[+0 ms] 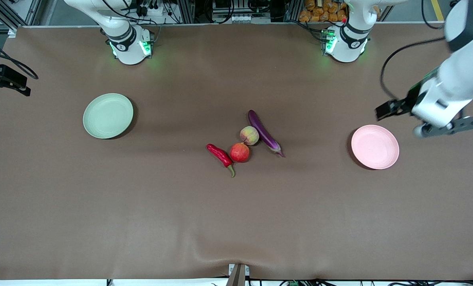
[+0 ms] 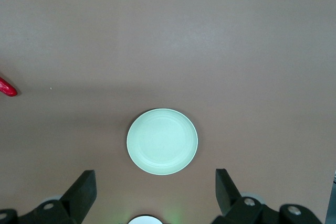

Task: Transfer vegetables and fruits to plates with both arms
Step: 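Move the left gripper out from rest toward the vegetables, then reach the left gripper over the red chili pepper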

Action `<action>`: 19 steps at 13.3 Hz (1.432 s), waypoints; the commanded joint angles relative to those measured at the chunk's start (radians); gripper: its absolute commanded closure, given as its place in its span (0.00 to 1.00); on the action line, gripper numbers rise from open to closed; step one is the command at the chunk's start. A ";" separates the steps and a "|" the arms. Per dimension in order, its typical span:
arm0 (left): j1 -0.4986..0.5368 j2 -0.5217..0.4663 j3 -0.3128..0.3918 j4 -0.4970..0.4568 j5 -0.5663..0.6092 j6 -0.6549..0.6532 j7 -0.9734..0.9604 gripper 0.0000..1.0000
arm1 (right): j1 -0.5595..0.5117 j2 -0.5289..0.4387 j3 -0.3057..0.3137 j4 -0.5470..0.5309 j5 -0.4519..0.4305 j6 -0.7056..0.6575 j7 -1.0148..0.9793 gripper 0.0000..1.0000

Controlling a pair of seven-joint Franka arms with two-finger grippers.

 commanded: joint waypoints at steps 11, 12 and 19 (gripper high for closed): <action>-0.375 0.398 0.008 0.275 -0.042 0.431 -1.051 0.00 | -0.014 -0.002 0.005 0.009 0.016 -0.007 0.008 0.00; -0.414 0.443 0.014 0.275 -0.038 0.534 -1.118 0.00 | -0.014 -0.002 0.005 0.009 0.016 -0.007 0.007 0.00; -0.810 0.709 0.303 0.301 -0.035 0.967 -1.448 0.00 | -0.024 0.000 0.005 0.009 0.016 -0.009 0.008 0.00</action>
